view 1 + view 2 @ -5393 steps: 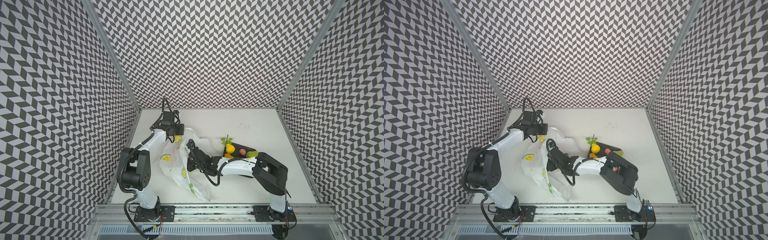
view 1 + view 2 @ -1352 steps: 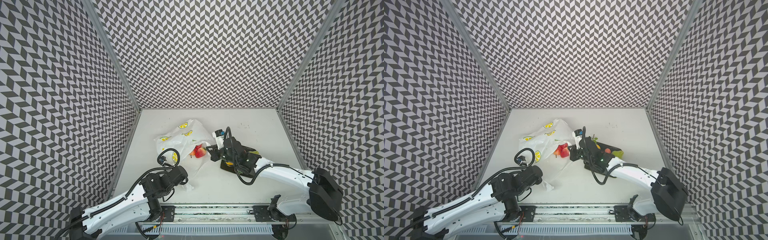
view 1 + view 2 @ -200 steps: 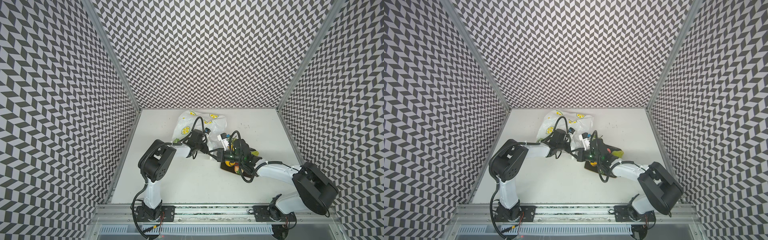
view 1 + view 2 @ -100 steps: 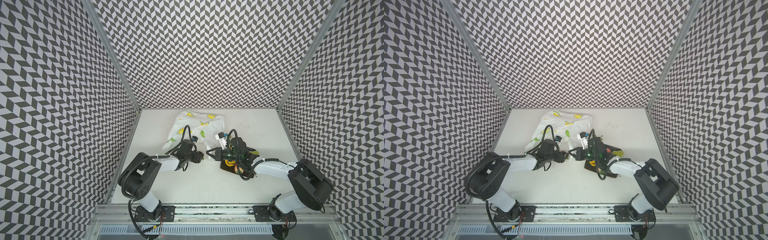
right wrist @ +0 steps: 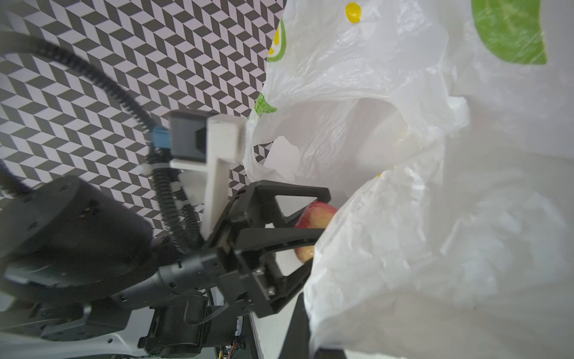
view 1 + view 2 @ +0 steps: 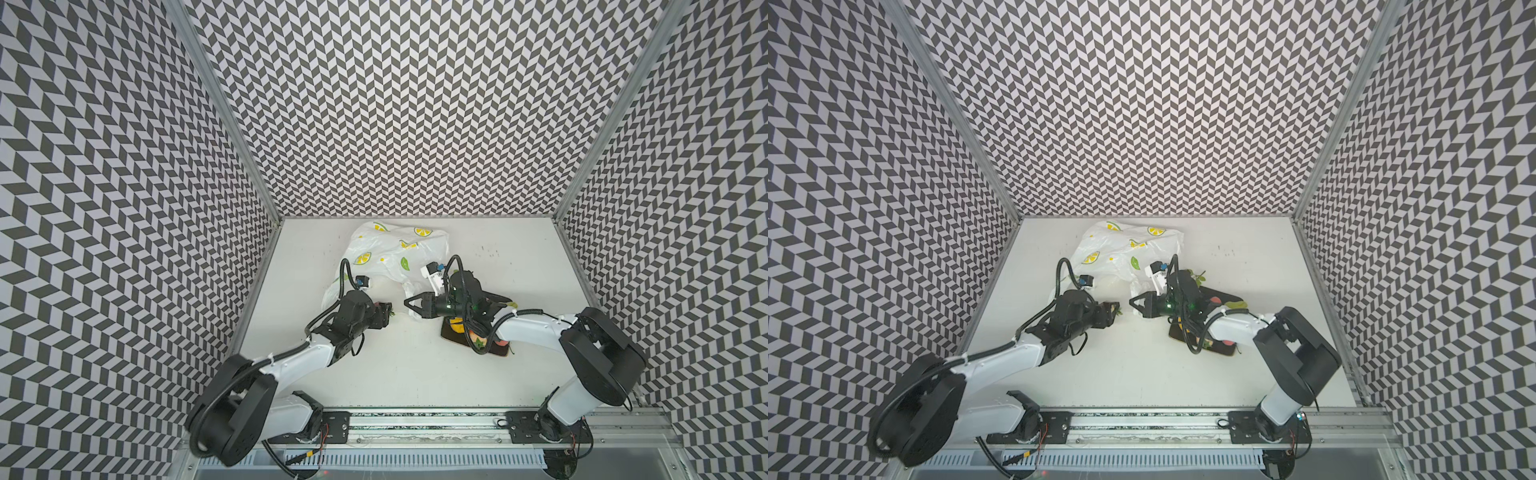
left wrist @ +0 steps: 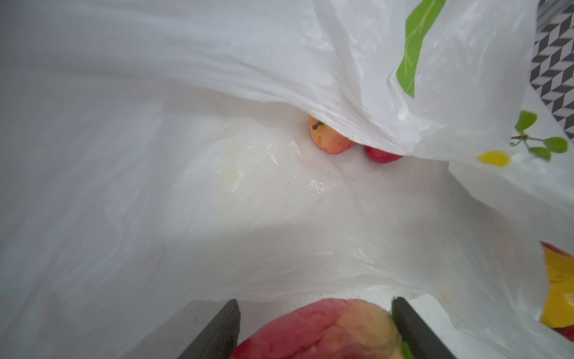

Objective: Take the fake fruits out of the plastic bag
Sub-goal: 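Carry the red apple over the black tray with the left gripper while the right withdraws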

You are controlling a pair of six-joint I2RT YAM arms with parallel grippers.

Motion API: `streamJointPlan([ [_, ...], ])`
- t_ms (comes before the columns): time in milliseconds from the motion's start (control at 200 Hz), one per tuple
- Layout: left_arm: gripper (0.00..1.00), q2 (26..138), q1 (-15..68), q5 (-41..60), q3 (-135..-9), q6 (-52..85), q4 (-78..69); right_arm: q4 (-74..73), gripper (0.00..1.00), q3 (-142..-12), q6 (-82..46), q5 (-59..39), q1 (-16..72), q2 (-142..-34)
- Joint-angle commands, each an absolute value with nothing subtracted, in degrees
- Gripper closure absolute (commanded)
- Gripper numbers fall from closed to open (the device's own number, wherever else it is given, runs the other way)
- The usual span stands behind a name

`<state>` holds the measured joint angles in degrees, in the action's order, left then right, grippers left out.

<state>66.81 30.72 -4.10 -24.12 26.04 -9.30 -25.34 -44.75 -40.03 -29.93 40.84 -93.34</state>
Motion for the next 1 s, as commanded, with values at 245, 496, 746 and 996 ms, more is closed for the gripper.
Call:
streamJointPlan([
  [245, 0.96, 36.28, 30.43, -13.11, -29.26, 28.40, 13.03, -22.77, 0.99, -51.32, -37.42, -28.98, 46.05, -99.72],
  [496, 0.96, 38.27, 31.21, -5.29, -37.48, 27.15, 14.62, -17.85, 0.50, -46.57, -37.55, -24.76, 45.26, -86.96],
  [746, 0.96, 47.84, 44.23, -8.96, -42.36, 29.51, 9.69, -0.31, 0.38, -39.39, -33.77, -17.26, 40.97, -63.42],
  [996, 0.93, 66.08, 53.84, -6.66, -48.18, 30.16, 0.53, 13.81, 0.35, -32.53, -38.28, -3.35, 40.70, -32.89],
])
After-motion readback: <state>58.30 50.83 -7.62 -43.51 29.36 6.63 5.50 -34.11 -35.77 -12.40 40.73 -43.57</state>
